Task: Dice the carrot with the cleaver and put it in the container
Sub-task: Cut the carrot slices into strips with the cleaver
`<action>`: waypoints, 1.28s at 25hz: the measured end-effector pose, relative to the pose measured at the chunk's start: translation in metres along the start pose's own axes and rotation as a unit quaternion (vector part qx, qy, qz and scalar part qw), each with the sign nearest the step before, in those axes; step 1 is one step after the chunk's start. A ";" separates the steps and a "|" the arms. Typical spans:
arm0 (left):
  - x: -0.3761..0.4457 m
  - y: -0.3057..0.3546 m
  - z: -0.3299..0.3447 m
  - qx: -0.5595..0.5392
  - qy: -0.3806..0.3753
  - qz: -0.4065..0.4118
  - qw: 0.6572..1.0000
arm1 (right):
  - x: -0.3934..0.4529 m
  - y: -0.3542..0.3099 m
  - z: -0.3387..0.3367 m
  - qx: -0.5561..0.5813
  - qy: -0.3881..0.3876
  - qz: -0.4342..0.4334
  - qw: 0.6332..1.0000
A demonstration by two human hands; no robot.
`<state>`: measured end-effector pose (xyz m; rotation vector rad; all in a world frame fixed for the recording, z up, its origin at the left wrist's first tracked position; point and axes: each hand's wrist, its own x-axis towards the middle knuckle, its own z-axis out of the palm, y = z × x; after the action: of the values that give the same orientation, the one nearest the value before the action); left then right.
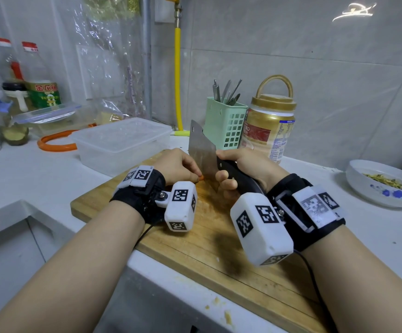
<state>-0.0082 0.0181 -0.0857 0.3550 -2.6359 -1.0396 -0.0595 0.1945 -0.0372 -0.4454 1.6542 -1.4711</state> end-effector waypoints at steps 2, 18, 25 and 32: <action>0.000 0.000 0.000 0.003 -0.004 0.000 1.000 | 0.000 0.000 0.000 0.000 -0.001 0.000 1.000; -0.001 0.002 0.001 0.003 0.002 -0.010 1.000 | -0.006 0.000 0.008 -0.022 0.019 -0.013 1.000; -0.001 0.002 0.000 0.009 0.003 -0.012 1.000 | -0.005 0.006 0.016 -0.027 0.027 -0.026 0.999; -0.002 0.006 0.002 0.015 -0.012 -0.024 1.000 | -0.003 0.005 0.010 -0.035 0.026 -0.008 0.999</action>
<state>-0.0080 0.0238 -0.0829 0.4170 -2.6794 -1.0272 -0.0488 0.1917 -0.0402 -0.4632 1.7511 -1.4505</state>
